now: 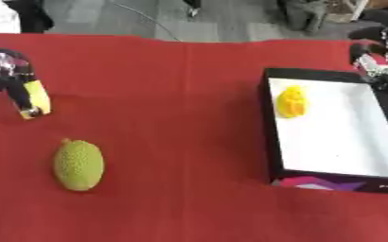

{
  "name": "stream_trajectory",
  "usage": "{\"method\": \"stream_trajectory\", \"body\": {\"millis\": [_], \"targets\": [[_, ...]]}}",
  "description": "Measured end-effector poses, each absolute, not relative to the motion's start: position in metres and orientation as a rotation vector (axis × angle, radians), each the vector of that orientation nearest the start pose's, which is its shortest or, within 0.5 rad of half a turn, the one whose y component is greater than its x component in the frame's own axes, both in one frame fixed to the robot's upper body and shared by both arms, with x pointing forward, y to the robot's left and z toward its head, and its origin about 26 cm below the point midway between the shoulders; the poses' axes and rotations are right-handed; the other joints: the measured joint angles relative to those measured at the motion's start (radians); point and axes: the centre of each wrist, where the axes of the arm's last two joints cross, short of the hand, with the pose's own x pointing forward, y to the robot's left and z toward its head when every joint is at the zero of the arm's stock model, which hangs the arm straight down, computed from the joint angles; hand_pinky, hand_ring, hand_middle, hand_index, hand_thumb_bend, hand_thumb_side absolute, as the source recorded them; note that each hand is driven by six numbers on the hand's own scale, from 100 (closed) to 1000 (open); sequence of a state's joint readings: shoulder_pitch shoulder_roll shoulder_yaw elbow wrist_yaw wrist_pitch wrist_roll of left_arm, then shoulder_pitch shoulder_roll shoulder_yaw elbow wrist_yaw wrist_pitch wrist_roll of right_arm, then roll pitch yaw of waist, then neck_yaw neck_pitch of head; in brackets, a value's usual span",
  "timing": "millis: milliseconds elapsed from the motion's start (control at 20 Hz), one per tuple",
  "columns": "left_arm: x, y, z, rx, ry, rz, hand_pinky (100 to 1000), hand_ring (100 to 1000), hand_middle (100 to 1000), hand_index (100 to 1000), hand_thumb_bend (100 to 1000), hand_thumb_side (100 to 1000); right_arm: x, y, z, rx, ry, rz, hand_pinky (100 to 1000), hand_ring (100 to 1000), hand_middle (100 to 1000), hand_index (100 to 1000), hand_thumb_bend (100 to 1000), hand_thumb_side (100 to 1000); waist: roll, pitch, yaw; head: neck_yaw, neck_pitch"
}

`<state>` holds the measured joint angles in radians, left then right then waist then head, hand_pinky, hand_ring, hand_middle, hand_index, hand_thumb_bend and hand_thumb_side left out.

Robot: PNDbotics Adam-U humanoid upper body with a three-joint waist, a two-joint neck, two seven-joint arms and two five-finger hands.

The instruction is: Pick up the objects with one hand, pass them to the other hand, and then place them into the box on the other side of the table.

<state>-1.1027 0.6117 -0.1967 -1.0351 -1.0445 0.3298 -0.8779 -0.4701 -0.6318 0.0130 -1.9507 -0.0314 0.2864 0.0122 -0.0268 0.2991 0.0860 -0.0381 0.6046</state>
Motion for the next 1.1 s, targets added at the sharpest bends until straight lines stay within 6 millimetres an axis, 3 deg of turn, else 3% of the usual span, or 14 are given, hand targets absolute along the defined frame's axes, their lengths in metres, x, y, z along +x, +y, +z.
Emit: {"method": "stream_trajectory", "body": {"millis": [50, 100, 400, 750, 1100], "targets": [[0.463, 0.29, 0.322, 1.022, -0.874, -1.239, 689, 539, 356, 541, 100, 100, 0.312, -0.288, 0.272, -0.433, -2.073, 0.58, 1000, 1000, 803, 1000, 100, 502, 0.0, -0.006, 0.001, -0.003, 0.001], [0.459, 0.287, 0.327, 1.026, -0.908, -1.243, 685, 534, 352, 539, 100, 100, 0.311, -0.287, 0.274, -0.431, -2.08, 0.58, 1000, 1000, 803, 1000, 100, 458, 0.0, -0.011, 0.002, -0.007, 0.001], [0.436, 0.266, 0.337, 1.004, -1.125, -1.263, 635, 507, 317, 548, 100, 100, 0.308, -0.28, 0.291, -0.399, -2.156, 0.609, 1000, 1000, 832, 1000, 100, 431, 0.001, -0.025, 0.002, -0.034, 0.008], [0.406, 0.245, 0.306, 1.004, -1.436, -1.147, 574, 465, 279, 552, 100, 100, 0.307, -0.245, 0.326, -0.359, -2.262, 0.986, 1000, 1000, 887, 1000, 100, 100, 0.003, -0.034, -0.006, -0.075, 0.014], [0.379, 0.222, 0.275, 1.025, -1.759, -0.967, 527, 425, 242, 548, 100, 192, 0.305, -0.199, 0.338, -0.324, -2.277, 1.302, 1000, 1000, 900, 1000, 100, 100, 0.004, -0.038, -0.013, -0.098, 0.026]]}}
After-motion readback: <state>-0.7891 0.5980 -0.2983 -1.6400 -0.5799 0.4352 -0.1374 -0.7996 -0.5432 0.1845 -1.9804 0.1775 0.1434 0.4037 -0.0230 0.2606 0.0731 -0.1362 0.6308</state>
